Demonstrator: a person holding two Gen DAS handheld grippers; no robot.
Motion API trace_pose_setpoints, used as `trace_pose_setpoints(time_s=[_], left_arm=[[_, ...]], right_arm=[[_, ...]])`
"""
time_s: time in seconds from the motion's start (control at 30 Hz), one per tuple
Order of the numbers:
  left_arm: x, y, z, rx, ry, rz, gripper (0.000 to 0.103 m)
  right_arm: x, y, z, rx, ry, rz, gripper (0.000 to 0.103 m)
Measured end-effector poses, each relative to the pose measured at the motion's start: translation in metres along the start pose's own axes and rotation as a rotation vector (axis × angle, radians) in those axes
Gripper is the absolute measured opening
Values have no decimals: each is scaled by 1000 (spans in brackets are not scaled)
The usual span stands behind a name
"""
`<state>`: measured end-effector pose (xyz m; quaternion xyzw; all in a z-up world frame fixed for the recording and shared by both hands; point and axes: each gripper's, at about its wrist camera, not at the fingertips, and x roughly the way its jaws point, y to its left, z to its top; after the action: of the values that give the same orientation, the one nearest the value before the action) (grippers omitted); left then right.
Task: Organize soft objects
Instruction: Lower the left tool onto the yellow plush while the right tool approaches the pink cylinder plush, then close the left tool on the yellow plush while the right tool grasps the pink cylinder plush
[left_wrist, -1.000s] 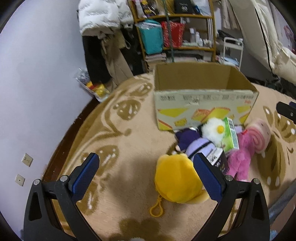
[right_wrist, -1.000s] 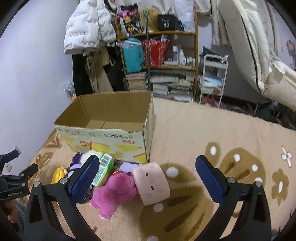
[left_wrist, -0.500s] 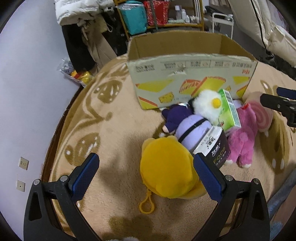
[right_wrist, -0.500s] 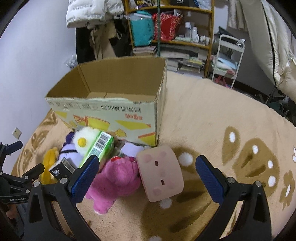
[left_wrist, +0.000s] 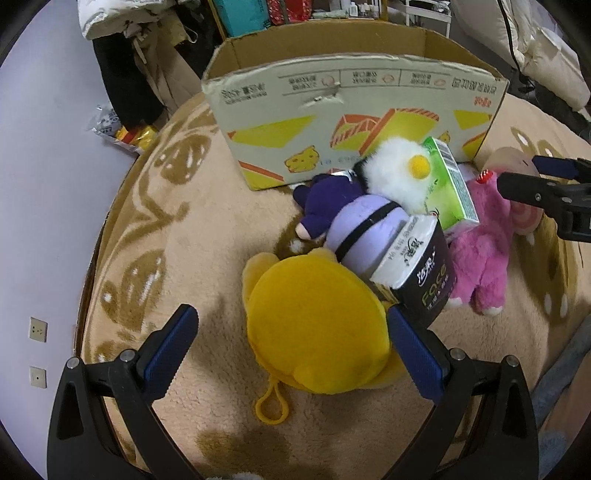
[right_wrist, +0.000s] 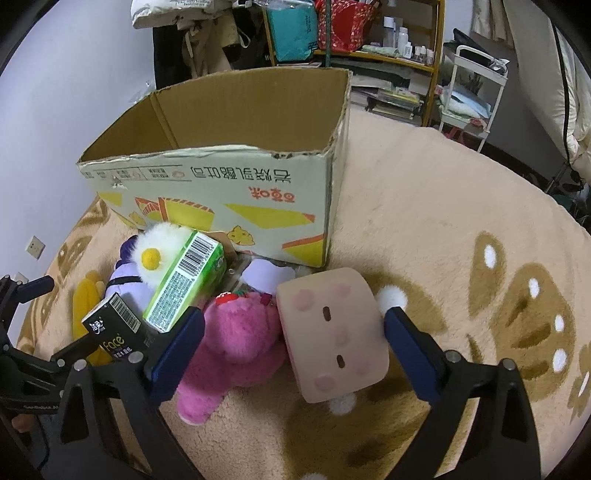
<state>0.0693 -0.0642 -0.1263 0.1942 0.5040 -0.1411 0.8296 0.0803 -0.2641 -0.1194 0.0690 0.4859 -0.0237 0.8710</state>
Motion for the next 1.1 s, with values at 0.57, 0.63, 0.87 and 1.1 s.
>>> trace_pose_setpoints(time_s=[0.57,0.63,0.87,1.1], left_arm=[[35,12,4,-92,99,-107,102],[36,13,3,-103,102,-121,101],[44,22,4,-153,123,-223,78],[45,24,4,-153,105,-218,74]], right_arm=[[7,-3,-1,17,23,4,88],[7,-3,-1,19,23,6,85],[6,-10,-1,39,29,-3,69],[9,-18,-1,61,43,-27,52]])
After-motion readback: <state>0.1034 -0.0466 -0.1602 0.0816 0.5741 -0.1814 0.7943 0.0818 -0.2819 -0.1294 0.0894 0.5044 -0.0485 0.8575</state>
